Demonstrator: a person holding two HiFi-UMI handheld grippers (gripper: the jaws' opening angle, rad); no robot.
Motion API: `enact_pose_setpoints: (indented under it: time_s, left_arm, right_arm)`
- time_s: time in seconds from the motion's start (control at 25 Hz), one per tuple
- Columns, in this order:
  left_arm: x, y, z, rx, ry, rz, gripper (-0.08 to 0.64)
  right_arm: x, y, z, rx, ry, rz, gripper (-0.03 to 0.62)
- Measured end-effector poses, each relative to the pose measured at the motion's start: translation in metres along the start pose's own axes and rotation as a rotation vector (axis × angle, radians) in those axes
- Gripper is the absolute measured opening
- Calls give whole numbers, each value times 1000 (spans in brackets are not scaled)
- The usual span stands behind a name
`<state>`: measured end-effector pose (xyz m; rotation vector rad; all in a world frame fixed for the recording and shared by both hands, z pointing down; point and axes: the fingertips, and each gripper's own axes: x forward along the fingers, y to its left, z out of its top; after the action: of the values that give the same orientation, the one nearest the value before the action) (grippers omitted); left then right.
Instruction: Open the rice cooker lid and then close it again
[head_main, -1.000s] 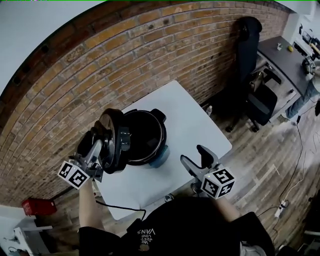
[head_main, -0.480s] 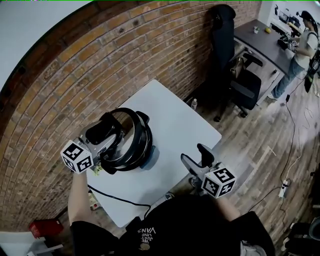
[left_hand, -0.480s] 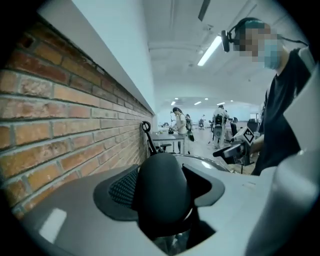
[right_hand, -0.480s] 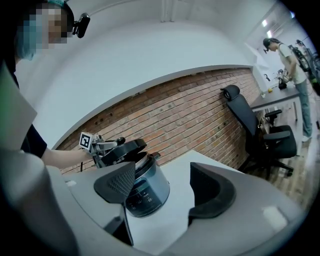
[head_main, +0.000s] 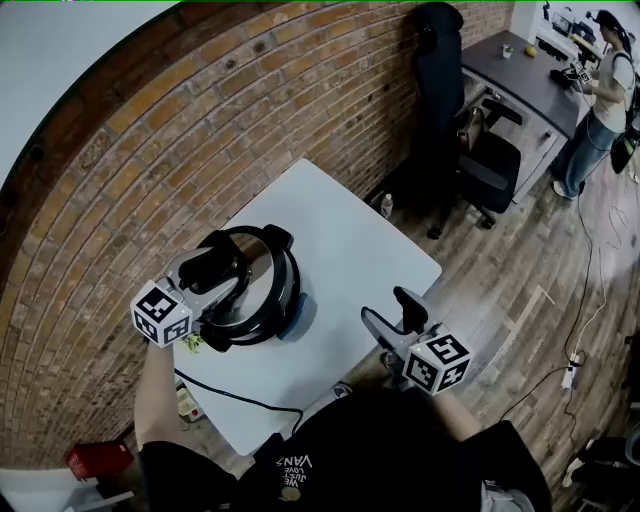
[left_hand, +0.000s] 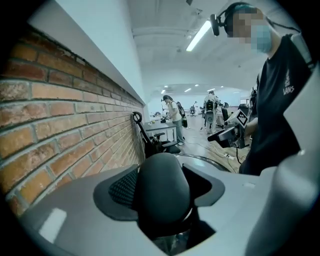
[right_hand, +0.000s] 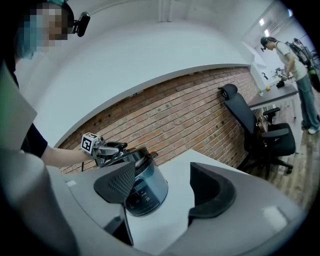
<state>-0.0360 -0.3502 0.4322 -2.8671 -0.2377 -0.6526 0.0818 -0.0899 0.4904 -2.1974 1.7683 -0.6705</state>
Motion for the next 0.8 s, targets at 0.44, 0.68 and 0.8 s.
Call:
enact_pose_setpoints:
  time_s: [0.44,0.68,0.8]
  left_arm:
    - [0,-4,-1,55,16,-70,279]
    - [10,-27,-6,220,66,-158,279]
    - [11,-24,-10,216,54,-168,280]
  right_arm:
    - [7,1,-3,-6,33,25,336]
    - [8,3,-5,-10,44,23,336]
    - [9,3,-4,-10,42,24,336]
